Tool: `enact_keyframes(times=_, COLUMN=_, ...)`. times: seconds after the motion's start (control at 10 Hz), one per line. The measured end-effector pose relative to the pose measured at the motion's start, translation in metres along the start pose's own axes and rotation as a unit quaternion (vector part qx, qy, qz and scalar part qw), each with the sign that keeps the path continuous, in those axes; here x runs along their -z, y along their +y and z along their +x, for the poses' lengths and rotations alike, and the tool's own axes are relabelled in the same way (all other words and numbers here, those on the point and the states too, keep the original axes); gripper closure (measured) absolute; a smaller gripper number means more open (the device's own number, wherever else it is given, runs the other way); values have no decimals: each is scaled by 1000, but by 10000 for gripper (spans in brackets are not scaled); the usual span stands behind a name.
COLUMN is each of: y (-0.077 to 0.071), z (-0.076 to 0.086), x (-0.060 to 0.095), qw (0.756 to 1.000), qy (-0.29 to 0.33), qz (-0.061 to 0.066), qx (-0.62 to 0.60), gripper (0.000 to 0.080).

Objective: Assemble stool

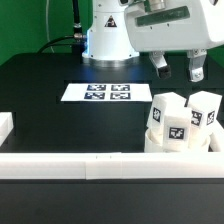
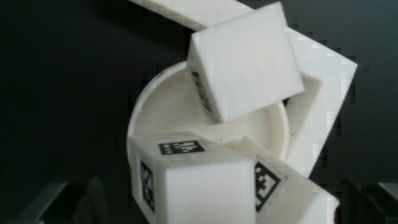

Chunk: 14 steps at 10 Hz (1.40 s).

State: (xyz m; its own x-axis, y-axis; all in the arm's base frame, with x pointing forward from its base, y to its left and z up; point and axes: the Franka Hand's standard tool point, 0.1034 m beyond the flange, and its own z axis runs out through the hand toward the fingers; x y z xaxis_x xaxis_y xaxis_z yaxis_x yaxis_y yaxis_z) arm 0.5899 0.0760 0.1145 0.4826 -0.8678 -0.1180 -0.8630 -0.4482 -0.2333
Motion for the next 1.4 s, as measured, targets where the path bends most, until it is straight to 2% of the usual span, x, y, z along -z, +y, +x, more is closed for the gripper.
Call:
enact_keyframes(times=0.1, y=4, z=1, x=-1, qw=997, qy=-2, qz=-10, qx=74, gripper=151)
enact_keyframes(times=0.3, y=6, z=4, x=-2, qw=982, qy=3, qz=-21, qx=188, gripper=151)
enact_keyframes(times=0.5, y=7, z=4, x=-4, qw=946, qy=0, qz=-43, qx=320, gripper=151)
enact_keyframes(times=0.6, y=6, z=6, x=-5, qw=929, qy=0, qz=-50, qx=368, gripper=151)
enact_keyframes(times=0.9, y=7, z=9, x=-5, qw=898, qy=-1, qz=-50, qx=436, gripper=151)
enact_keyframes(times=1.0, y=8, z=10, x=-5, qw=877, qy=-3, qz=-53, qx=477, gripper=151)
enact_keyframes(times=1.1, y=11, z=12, x=-8, qw=831, qy=-5, qz=-70, qx=551, gripper=151)
enact_keyframes(times=1.4, y=17, z=17, x=-17, qw=730, qy=-17, qz=-98, qx=676, gripper=151)
